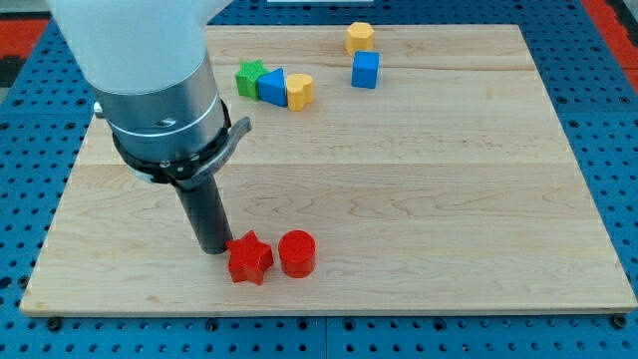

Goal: Place your arm top to the red star

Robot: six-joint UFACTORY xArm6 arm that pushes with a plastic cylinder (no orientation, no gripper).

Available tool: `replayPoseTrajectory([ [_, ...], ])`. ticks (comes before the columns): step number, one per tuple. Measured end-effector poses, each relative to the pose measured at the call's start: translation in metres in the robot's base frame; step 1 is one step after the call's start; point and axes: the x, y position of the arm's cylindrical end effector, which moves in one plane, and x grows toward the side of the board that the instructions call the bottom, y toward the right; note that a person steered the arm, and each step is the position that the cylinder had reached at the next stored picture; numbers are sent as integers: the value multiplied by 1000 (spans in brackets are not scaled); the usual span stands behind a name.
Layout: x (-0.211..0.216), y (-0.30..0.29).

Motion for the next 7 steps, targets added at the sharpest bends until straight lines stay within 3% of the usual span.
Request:
replayPoseTrajectory([
  [3, -42, -8],
  [7, -52, -11],
])
